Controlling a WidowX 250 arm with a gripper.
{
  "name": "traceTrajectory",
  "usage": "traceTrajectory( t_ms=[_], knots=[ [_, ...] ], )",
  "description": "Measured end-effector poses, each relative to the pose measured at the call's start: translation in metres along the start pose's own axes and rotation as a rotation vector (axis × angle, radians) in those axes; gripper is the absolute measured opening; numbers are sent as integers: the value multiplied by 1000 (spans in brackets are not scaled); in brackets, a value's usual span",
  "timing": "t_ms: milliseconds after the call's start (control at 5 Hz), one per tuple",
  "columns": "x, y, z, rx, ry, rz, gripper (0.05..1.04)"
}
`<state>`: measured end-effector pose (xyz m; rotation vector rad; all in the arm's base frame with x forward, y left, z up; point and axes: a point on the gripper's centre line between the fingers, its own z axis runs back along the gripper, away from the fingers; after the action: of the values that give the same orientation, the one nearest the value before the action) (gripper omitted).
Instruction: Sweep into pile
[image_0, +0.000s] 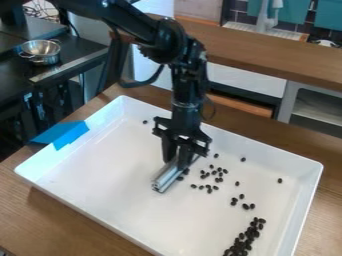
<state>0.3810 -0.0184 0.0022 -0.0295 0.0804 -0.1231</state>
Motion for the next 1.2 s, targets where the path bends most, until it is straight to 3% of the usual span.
traceTrajectory(
  t_ms=[600,1200],
  knots=[
    [8,-54,0,-23,-4,-64,339],
    [2,-80,-5,-21,-26,-173,339]
  ],
)
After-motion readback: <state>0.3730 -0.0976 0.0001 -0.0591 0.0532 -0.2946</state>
